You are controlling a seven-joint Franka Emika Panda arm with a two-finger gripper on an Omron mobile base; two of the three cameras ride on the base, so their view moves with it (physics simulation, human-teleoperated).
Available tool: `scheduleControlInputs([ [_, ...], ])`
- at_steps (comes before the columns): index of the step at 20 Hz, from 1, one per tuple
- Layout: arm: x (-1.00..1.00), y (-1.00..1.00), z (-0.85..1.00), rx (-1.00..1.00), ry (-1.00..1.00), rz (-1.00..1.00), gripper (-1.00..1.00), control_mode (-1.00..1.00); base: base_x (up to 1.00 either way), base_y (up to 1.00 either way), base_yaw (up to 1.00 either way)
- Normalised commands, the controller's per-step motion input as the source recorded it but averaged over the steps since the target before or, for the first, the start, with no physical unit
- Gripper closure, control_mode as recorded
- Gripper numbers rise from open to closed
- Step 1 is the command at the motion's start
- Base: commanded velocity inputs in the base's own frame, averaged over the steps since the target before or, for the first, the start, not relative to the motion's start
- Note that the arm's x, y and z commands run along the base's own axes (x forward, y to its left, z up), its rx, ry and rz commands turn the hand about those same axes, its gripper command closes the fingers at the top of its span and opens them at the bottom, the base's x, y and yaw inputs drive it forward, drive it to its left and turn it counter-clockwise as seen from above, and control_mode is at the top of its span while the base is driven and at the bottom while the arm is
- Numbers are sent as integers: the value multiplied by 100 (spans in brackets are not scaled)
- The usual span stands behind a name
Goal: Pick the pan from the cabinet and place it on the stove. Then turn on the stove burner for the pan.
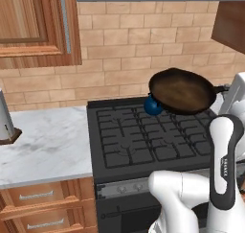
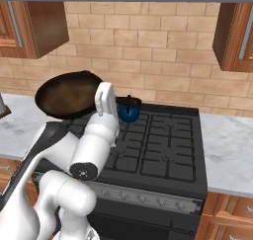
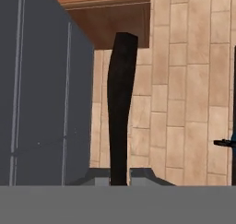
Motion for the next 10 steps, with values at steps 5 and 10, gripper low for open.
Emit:
scheduleControlInputs([
  [5,-1,-58,0,6,-1,0,100,-100,0,0,0],
  [10,0,-35,0,0,0,0,100,-100,0,0,0],
])
